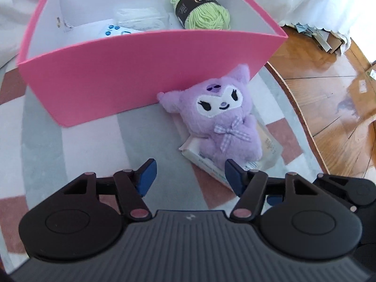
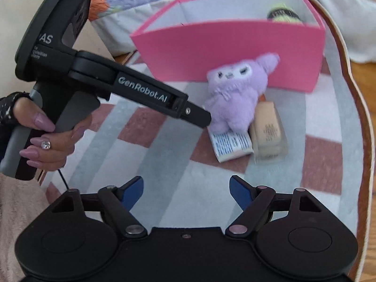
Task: Organize objects
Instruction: 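Move the left tool back to the white medicine box under the plush toy, then close the left tool on the white medicine box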
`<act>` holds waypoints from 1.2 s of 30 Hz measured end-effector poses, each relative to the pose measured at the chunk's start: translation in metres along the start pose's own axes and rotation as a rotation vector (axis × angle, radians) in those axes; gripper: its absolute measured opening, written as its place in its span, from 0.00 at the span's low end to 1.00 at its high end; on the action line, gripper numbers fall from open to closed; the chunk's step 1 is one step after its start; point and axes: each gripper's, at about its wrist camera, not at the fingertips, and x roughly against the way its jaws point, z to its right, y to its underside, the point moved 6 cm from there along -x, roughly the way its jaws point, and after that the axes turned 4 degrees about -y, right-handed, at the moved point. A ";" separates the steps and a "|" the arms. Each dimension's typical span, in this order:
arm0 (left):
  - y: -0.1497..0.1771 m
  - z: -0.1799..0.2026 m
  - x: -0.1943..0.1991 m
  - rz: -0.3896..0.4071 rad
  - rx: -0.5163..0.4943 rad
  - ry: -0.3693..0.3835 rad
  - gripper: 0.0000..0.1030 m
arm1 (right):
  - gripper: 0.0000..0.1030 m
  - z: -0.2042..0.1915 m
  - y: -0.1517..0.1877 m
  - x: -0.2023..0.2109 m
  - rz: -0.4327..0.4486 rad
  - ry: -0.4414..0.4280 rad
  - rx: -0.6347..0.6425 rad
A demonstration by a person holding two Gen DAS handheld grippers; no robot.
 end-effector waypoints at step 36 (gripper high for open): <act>-0.006 0.018 -0.028 0.012 -0.085 0.154 0.54 | 0.73 -0.004 -0.007 -0.015 0.029 0.118 0.182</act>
